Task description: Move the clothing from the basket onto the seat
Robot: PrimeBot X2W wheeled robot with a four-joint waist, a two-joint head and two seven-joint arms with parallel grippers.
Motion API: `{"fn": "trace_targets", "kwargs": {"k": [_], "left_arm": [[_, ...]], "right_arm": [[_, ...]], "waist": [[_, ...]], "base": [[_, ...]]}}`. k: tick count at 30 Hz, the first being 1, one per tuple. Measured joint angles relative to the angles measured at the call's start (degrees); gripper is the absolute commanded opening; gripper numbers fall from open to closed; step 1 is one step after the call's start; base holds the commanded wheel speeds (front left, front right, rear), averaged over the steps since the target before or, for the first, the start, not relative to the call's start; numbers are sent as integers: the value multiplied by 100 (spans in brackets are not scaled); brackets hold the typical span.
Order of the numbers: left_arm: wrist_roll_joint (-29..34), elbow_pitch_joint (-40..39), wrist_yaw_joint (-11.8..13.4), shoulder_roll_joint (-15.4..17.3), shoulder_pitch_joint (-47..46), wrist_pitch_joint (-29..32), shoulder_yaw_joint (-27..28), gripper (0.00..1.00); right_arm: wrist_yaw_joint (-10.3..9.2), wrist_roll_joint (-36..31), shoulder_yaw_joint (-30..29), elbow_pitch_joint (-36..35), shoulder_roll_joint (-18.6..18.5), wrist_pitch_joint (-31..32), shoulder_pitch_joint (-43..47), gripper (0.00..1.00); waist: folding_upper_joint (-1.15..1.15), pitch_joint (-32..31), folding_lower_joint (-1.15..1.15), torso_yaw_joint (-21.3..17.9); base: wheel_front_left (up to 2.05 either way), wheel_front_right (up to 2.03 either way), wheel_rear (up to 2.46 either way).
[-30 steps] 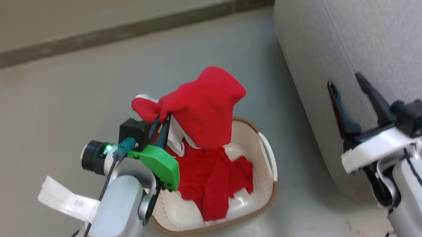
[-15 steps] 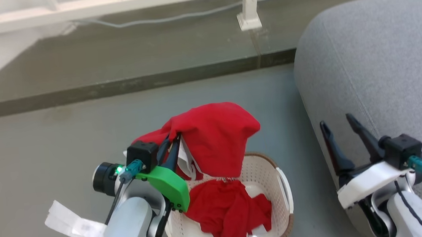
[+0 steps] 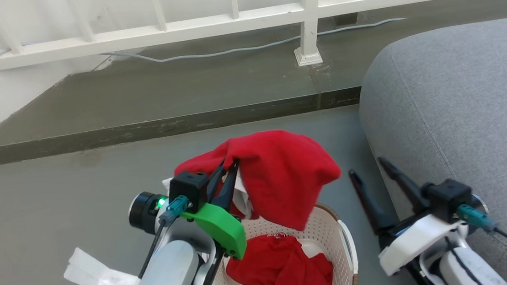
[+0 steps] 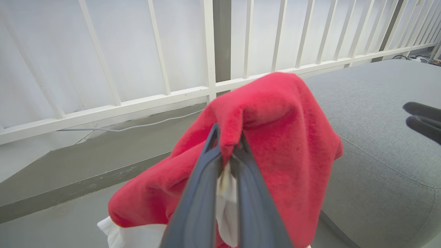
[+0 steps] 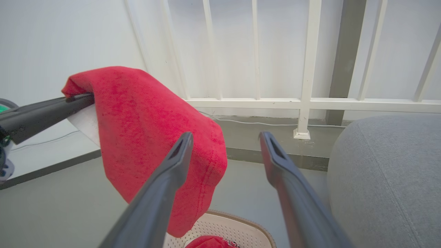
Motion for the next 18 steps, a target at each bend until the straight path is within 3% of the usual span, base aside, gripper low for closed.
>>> {"fn": "trace_targets", "kwargs": {"k": [18], "left_arm": [[-46,-1109,-71,15,54,448,-614,0]], "right_arm": [[52,171,1221,-249,167,174,75,100]], "waist": [[0,-51,0,163]], "base": [[0,0,0]]}}
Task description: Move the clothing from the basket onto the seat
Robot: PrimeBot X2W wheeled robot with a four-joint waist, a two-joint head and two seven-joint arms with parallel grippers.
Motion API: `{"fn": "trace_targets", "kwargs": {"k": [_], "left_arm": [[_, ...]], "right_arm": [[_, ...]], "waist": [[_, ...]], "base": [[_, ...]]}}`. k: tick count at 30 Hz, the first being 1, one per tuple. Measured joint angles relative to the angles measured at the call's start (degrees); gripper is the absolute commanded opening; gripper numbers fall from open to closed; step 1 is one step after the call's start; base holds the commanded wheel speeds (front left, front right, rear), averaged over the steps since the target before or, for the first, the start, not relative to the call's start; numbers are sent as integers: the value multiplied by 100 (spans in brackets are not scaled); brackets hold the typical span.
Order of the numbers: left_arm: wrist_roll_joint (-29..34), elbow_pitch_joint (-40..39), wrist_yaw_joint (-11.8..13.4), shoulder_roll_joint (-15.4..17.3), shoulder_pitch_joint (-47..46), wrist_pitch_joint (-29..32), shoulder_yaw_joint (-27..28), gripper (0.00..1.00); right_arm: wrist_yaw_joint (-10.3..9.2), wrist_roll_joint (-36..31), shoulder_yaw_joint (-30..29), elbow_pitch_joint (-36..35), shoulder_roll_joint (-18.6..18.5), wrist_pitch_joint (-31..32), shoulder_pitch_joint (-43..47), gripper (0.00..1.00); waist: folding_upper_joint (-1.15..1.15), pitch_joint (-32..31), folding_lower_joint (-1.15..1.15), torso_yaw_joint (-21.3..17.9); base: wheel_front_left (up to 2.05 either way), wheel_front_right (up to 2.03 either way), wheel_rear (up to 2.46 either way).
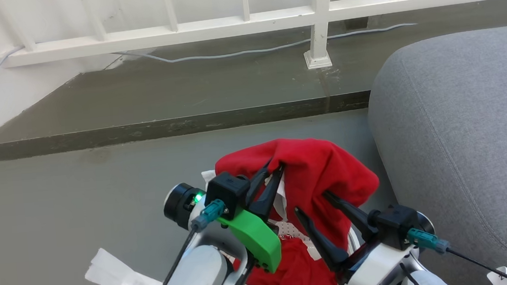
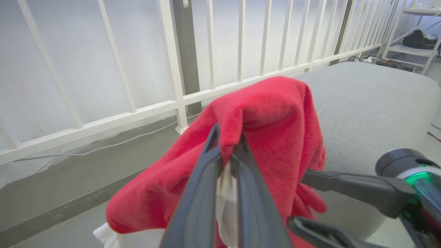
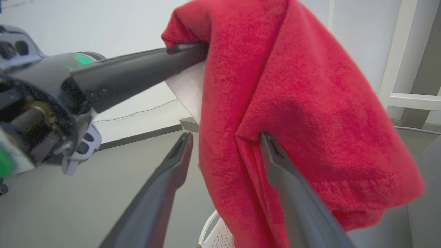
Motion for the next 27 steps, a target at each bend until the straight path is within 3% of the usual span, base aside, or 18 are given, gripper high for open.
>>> {"fn": "trace_targets", "kwargs": {"k": [12,13,14,15,24,25,26,27], "left_arm": [[-43,-411,8,14,92,287,-261,0],[-76,-455,8,15,119,320,-269,0],[-87,-494,14,16,151,326,-280,0],[-89,-521,19,15,171,357,-294,0],[-94,-687,80,27,219,541,-318,0],[-94,-701,99,29,230,578,-319,5],[-94,-714,107,30,239,584,-320,21],[-94,-726,108,32,243,587,-322,21]], "right_arm": [[0,154,292,300,13,15,-415,100],[0,178,326,345,13,15,-461,82],[0,211,344,372,16,13,-498,20],[0,237,365,419,18,10,-537,0],[0,360,502,722,19,-44,-762,0],[0,385,515,757,19,-56,-783,0],[0,401,527,791,18,-70,-805,0],[0,405,547,825,18,-82,-824,0]], "waist": [[0,34,0,76],[0,39,0,82],[0,43,0,87],[0,47,0,93],[0,91,0,141],[0,96,0,144],[0,100,0,146],[0,104,0,149]], "base": [[0,0,0],[0,0,0],[0,0,0],[0,0,0],[0,0,0],[0,0,0],[0,0,0],[0,0,0]]}}
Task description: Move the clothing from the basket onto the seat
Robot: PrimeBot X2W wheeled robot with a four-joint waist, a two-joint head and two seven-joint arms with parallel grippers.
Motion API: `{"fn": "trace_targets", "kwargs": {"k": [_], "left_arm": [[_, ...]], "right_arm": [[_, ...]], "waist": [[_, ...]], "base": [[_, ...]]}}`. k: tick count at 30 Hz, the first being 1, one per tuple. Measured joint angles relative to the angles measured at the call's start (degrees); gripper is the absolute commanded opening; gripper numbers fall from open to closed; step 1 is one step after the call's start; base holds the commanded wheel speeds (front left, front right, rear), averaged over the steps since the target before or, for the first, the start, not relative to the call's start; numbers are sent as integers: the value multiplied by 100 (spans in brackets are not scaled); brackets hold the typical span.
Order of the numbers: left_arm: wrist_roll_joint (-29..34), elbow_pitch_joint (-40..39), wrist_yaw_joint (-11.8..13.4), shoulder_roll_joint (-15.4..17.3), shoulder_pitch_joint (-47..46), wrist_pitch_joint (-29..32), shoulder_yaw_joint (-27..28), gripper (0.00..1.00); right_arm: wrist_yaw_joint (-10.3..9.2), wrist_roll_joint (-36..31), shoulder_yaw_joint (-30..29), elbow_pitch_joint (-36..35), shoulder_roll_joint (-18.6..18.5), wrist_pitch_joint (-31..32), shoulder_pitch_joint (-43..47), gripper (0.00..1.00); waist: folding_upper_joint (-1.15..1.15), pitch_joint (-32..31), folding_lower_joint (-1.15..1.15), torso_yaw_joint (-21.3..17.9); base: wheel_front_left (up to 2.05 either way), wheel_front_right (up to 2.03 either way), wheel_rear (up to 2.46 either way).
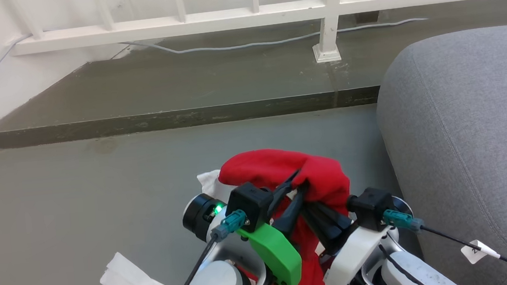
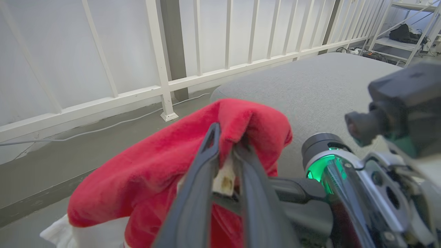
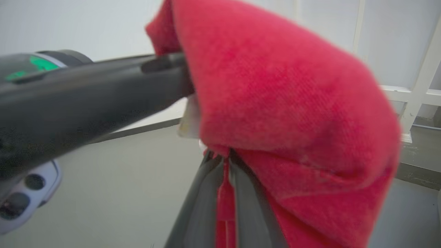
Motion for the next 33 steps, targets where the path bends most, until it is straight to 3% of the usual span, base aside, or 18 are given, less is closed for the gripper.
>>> {"fn": "trace_targets", "kwargs": {"k": [1,2,3,15,20,33], "left_arm": [[0,-15,2,1,3,32,-2,28],[0,-37,9,2,10,48,-4,43],[0,-73,10,2,19,48,-12,100],[1,-380,19,45,24,127,-101,100],[11,-516,96,237,88,142,-26,100],[116,-805,196,546,328,301,-115,100]], "right_arm": [[0,4,23,33,0,-2,-10,0],[0,22,45,62,0,-2,-13,0],[0,48,68,99,0,-2,-15,0],[-1,191,-116,582,1,-73,-212,0],[-20,191,-323,725,-81,-112,-264,0],[-333,199,-1051,775,-499,-212,-669,0]], "waist": [[0,3,0,3],[0,6,0,6],[0,8,0,8],[0,12,0,3],[0,9,0,-85],[0,138,0,-618]], "base": [[0,0,0],[0,0,0],[0,0,0],[0,0,0],[0,0,0],[0,0,0]]}}
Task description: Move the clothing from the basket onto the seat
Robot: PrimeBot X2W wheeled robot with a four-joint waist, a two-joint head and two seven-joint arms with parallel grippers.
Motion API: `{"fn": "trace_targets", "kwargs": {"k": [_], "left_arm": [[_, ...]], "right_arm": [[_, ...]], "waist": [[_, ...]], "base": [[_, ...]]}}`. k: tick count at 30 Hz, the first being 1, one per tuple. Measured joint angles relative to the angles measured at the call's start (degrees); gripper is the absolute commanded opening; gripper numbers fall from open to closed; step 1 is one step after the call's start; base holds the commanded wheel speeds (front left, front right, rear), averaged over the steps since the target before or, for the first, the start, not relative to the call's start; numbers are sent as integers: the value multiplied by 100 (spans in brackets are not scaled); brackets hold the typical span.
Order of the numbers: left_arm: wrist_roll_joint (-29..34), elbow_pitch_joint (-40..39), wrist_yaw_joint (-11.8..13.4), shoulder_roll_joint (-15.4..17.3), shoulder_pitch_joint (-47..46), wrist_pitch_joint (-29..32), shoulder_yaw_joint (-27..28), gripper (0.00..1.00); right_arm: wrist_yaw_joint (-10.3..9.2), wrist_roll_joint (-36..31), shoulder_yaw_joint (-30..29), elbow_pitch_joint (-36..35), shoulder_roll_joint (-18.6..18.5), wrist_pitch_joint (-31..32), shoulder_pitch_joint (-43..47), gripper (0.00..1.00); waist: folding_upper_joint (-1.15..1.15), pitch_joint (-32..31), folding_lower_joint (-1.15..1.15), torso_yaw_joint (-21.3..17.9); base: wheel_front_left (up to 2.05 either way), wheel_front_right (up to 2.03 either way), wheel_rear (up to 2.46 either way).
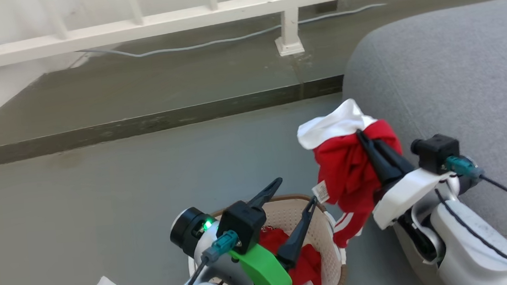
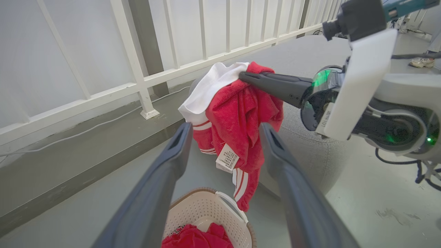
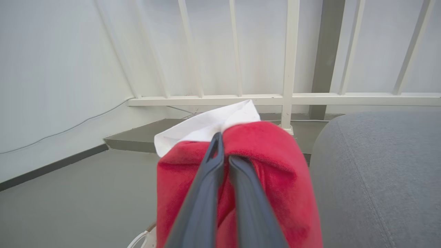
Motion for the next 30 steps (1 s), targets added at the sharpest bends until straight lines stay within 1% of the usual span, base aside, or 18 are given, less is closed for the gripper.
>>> {"fn": "trace_targets", "kwargs": {"k": [5,6,13,14,22,30], "left_arm": [[31,-125,4,27,41,63,-30,100],[35,-144,5,42,41,87,-30,100],[144,-287,18,156,40,196,-42,100],[203,-294,35,165,39,203,-43,100],[300,-383,56,207,19,305,-37,100],[376,-471,71,221,-132,454,-45,100]], "right_arm": [[-42,45,-181,-9,-71,-1,-79,0],[-81,46,-201,-9,-70,-2,-95,0],[-94,97,-349,-25,-60,-27,-199,0],[-130,98,-364,-25,-55,-33,-210,0],[-140,147,-548,-16,-40,-52,-257,0],[-236,192,-983,-158,-90,-53,-381,0]], "waist": [[0,111,0,-275],[0,135,0,-335],[0,315,0,-774],[0,342,0,-840],[0,550,0,-1379],[0,804,0,-1810]], "base": [[0,0,0],[0,0,0],[0,0,0],[0,0,0],[0,0,0],[0,0,0]]}}
